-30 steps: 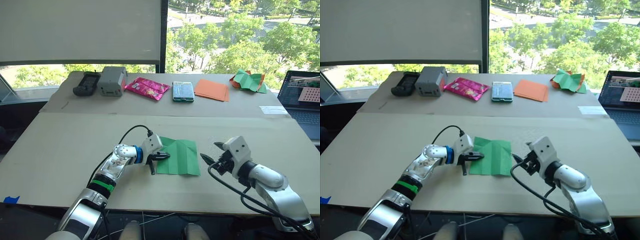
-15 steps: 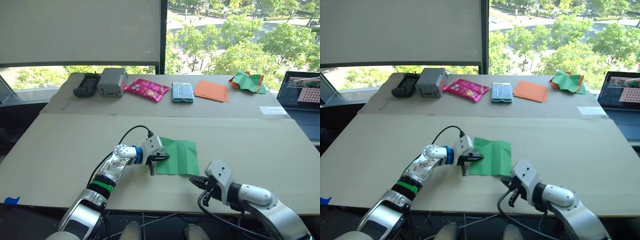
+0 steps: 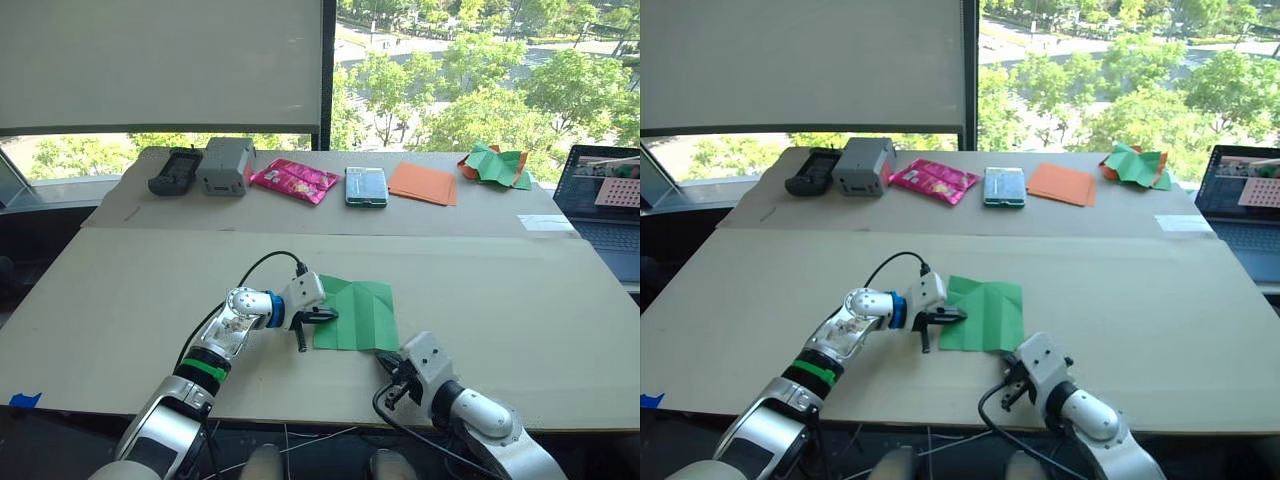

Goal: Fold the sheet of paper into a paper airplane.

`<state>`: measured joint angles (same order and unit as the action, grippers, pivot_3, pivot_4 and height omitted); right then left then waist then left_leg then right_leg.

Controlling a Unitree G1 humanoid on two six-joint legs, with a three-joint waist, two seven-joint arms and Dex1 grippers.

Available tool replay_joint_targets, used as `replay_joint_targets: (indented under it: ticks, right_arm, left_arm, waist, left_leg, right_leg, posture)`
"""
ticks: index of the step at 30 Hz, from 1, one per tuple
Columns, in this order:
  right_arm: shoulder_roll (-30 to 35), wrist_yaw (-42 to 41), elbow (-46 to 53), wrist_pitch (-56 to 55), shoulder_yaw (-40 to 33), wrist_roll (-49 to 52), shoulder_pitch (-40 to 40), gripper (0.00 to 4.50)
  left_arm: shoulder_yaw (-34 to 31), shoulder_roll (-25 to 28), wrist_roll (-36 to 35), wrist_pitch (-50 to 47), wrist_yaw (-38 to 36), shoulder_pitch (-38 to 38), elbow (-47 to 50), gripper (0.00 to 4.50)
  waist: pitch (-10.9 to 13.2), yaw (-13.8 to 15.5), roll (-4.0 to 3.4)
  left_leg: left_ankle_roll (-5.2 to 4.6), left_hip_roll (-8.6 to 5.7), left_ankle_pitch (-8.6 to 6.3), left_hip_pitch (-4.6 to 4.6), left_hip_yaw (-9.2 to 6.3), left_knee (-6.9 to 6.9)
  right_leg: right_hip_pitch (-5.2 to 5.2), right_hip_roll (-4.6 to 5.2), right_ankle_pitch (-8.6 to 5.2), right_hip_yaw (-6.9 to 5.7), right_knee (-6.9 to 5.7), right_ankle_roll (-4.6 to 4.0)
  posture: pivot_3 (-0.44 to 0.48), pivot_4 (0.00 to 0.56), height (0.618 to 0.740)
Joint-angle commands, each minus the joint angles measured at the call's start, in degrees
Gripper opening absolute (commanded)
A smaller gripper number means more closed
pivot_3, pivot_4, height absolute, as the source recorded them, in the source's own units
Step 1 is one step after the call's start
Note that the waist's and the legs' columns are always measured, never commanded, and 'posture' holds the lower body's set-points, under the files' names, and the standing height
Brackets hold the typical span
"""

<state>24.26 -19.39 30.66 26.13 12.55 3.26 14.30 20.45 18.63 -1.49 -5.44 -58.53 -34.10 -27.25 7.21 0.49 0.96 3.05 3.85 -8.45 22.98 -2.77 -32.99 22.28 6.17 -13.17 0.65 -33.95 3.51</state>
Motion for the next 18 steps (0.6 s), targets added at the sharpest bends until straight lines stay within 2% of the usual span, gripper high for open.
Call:
replay_joint_targets:
  ticks: [1, 10, 18]
  right_arm:
    - [-2.0, 4.7, -2.6, -2.9, -0.5, -3.9, 1.1, 0.06]
    - [-9.0, 9.4, -7.2, -11.7, -1.1, -5.7, 0.9, 0.06]
    - [-12.1, 5.2, -9.8, -14.8, -2.7, -0.7, -3.2, 0.06]
  left_arm:
    - [2.2, 0.8, 2.8, -0.5, -1.7, 0.7, -2.8, 0.0]
    - [2.3, 0.7, 3.2, 0.2, -2.4, 0.3, -3.6, 0.0]
    - [1.9, 0.9, 3.6, 0.8, -2.4, 0.1, -4.2, 0.0]
  waist:
    - [0.0, 0.0, -0.02]
    - [-0.2, -0.4, 0.13]
    - [-0.2, -1.0, 0.05]
  left_leg:
    - [0.01, 0.0, 0.0, 0.0, 0.0, 0.0]
    - [0.03, 0.02, -0.02, 0.0, -0.02, 0.02]
    - [0.03, 0.01, -0.03, 0.13, -0.04, 0.02]
  right_leg:
    - [0.0, 0.0, 0.0, -0.01, 0.0, 0.0]
    - [0.01, 0.02, -0.01, -0.04, 0.01, -0.01]
    - [0.03, 0.08, -0.01, -0.09, 0.06, -0.01]
  posture:
    - [0.0, 0.15, 0.706]
    - [0.0, 0.15, 0.706]
    - [0.0, 0.15, 0.706]
